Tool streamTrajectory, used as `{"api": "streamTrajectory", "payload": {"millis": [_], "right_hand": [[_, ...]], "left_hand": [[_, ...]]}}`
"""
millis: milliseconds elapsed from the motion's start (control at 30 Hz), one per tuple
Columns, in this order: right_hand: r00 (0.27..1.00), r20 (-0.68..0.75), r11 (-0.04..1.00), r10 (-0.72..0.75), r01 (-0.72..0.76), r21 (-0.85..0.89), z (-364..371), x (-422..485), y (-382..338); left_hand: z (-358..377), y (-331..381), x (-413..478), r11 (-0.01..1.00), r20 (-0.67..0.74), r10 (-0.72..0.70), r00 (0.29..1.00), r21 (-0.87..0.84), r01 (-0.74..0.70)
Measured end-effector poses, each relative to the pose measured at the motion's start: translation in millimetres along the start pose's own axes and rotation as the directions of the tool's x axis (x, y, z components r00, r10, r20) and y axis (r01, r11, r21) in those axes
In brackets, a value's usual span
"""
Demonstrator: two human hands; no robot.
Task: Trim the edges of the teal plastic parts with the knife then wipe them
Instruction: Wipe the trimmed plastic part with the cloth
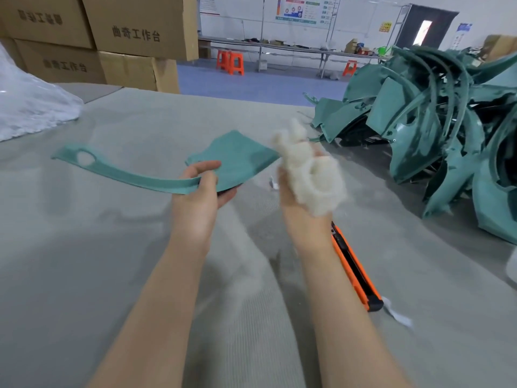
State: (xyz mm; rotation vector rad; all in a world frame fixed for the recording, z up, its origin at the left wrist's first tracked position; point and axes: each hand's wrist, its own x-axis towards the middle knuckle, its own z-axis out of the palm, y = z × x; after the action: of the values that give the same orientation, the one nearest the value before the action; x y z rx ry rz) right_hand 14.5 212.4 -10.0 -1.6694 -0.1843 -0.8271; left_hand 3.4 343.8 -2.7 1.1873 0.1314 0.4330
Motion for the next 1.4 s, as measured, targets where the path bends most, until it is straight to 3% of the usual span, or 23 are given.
{"api": "streamTrajectory", "payload": {"millis": [33,67,100,167,233,333,433,533,600,667,700,767,833,933,1067,1133,1167,1233,1300,1400], "right_hand": [[0.974,0.210,0.991,-0.087,0.106,-0.078,5,-5,-1],[0.904,0.414,0.943,-0.107,0.224,-0.246,9,-11,-1],[0.838,0.544,0.856,-0.045,0.313,-0.412,12,-17,2],[0.809,0.584,0.768,0.063,0.335,-0.546,14,-22,7],[0.810,0.579,0.792,0.092,0.293,-0.535,8,-22,9],[0.878,0.479,0.888,0.000,0.220,-0.403,7,-21,7],[0.981,0.194,0.997,-0.013,0.028,-0.076,9,-19,1],[0.965,-0.020,0.951,0.262,-0.254,0.176,1,-8,-3],[0.922,-0.053,0.891,0.384,-0.355,0.284,-6,-4,-4],[0.910,-0.044,0.880,0.412,-0.385,0.279,-7,-3,-5],[0.915,-0.038,0.892,0.401,-0.381,0.242,-6,-3,-4],[0.915,-0.038,0.901,0.402,-0.388,0.194,-5,-3,-4],[0.902,-0.034,0.886,0.430,-0.415,0.206,-5,-2,-5],[0.894,-0.058,0.886,0.445,-0.430,0.175,-7,-2,-6],[0.890,-0.206,0.913,0.408,-0.401,0.075,-7,-4,-11],[0.931,-0.234,0.958,0.281,-0.288,0.003,-8,-5,-16],[0.961,-0.172,0.974,0.217,-0.225,-0.032,-5,-8,-19],[0.988,0.088,0.991,0.129,-0.126,-0.037,9,-22,-28],[0.948,0.319,1.000,0.022,-0.015,-0.024,29,-45,-37],[0.885,0.456,0.935,-0.094,0.236,-0.265,49,-59,-38]], "left_hand": [[0,1,0,1.000,-0.007,-0.020,1.000,0.014,0.020],[-1,2,0,0.999,-0.002,-0.025,1.000,0.041,0.025],[-1,4,-1,0.996,0.015,-0.011,1.000,0.088,0.010],[-2,5,-3,0.979,0.060,0.049,0.997,0.193,-0.060],[-1,7,-6,0.970,0.090,0.075,0.993,0.223,-0.093],[2,9,-10,0.976,0.198,0.092,0.976,0.177,-0.128],[4,6,-12,0.974,0.284,0.138,0.949,0.136,-0.182],[1,4,-7,0.947,0.061,0.269,0.961,0.168,-0.275],[-3,2,0,0.918,-0.060,0.307,0.950,0.283,-0.279],[-8,0,3,0.953,-0.037,0.167,0.985,0.263,-0.152],[-10,0,4,0.985,0.054,0.036,0.998,0.166,-0.044],[-11,3,1,0.969,0.320,-0.221,0.921,-0.034,0.245],[-13,5,-3,0.908,0.499,-0.335,0.799,-0.055,0.415],[-10,2,-5,0.898,0.580,-0.328,0.745,-0.054,0.437],[-8,-3,-5,0.920,0.531,-0.311,0.788,-0.039,0.390],[-6,-7,-4,0.928,0.518,-0.313,0.796,-0.014,0.374],[-3,-8,-6,0.926,0.511,-0.317,0.799,-0.015,0.377],[3,-8,-8,0.902,0.532,-0.313,0.787,-0.092,0.421],[2,-5,-8,0.826,0.593,-0.268,0.759,-0.265,0.498],[-3,0,-6,0.653,0.582,-0.247,0.775,-0.491,0.577]]}}
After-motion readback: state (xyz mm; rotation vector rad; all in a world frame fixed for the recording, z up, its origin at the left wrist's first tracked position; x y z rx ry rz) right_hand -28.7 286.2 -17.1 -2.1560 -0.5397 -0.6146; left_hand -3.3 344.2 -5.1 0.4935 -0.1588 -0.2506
